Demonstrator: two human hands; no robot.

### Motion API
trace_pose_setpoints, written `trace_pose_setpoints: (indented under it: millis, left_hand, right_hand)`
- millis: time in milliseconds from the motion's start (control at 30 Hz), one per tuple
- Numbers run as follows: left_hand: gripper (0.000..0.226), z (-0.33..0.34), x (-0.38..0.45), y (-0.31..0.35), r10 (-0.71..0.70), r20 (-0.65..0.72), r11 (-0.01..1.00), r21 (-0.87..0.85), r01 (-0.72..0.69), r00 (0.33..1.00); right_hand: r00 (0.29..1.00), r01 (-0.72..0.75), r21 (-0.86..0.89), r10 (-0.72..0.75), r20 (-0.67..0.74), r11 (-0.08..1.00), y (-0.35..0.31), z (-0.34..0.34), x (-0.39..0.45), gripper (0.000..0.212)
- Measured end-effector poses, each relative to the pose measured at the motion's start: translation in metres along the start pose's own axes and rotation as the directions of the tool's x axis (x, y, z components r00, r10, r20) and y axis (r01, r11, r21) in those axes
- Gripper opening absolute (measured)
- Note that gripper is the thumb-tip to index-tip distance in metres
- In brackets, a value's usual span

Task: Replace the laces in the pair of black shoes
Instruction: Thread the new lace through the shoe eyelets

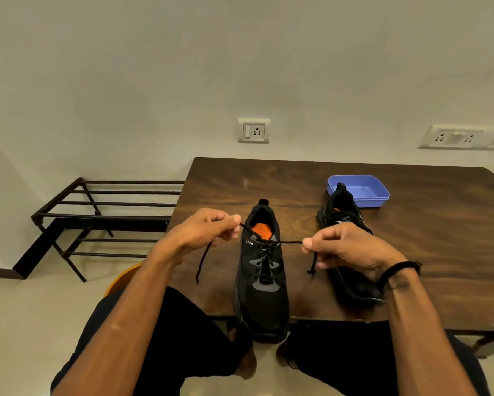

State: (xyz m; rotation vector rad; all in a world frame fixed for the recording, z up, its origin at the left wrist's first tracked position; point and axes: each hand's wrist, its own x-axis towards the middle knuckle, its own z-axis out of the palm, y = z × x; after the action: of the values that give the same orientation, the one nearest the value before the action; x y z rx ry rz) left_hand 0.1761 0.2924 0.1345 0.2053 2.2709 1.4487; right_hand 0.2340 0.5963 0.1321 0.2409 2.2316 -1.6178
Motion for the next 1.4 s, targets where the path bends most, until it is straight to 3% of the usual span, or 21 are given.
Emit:
trace_pose_setpoints:
  millis: [100,167,333,433,567,700,867,1033,1133,1267,1400]
  left_hand:
    - [0.019,0.002,0.0,0.002,0.066,0.046,0.991,-0.123,-0.06,0.997]
    - [0.023,0.014,0.004,0.002,0.087,0.07,0.977,-0.199,-0.072,0.994]
    - [0.021,0.054,0.017,0.001,0.197,-0.089,0.926,-0.31,-0.215,0.976]
    - [0.017,0.066,0.025,-0.006,0.224,-0.186,0.922,-0.277,-0.27,0.957]
    - [0.016,0.067,0.028,-0.018,0.328,-0.132,0.945,0.047,-0.324,0.935]
    - [0.02,0.058,0.024,-0.015,0.388,-0.091,0.913,0.174,-0.369,0.917]
    - [0.017,0.056,0.022,-0.014,0.414,-0.048,0.883,0.263,-0.388,0.909]
    - [0.029,0.057,0.027,-0.017,0.47,-0.035,0.806,0.425,-0.412,0.882]
    - [0.04,0.058,0.029,-0.02,0.491,-0.006,0.74,0.53,-0.414,0.871]
    - [0.05,0.06,0.031,-0.02,0.498,-0.014,0.747,0.515,-0.421,0.867]
    - [0.047,0.055,0.033,-0.023,0.448,-0.093,0.845,0.368,-0.387,0.889]
  right_hand:
    - [0.994,0.106,0.223,-0.112,0.017,0.969,-0.004,0.005,-0.003,0.037]
    - [0.983,0.173,0.358,-0.185,0.0,0.918,-0.004,0.016,0.003,0.033]
    - [0.97,0.24,0.693,-0.195,-0.145,0.68,0.002,0.056,0.033,0.016]
    - [0.946,0.303,0.65,-0.137,-0.294,0.697,0.011,0.071,0.047,0.016]
    - [0.897,0.346,0.529,-0.108,-0.429,0.775,0.022,0.082,0.058,0.024]
    - [0.912,0.309,0.51,-0.099,-0.397,0.803,0.023,0.083,0.062,0.017]
    - [0.914,0.317,0.342,-0.188,-0.36,0.885,0.02,0.083,0.056,0.006]
    - [0.963,0.263,0.33,-0.224,-0.152,0.907,0.012,0.081,0.048,0.024]
    - [0.949,0.308,0.295,-0.268,-0.168,0.905,0.011,0.085,0.044,0.02]
    - [0.908,0.376,0.324,-0.275,-0.316,0.868,0.014,0.091,0.047,0.015]
    - [0.923,0.374,0.452,-0.276,-0.269,0.81,0.011,0.083,0.045,0.021]
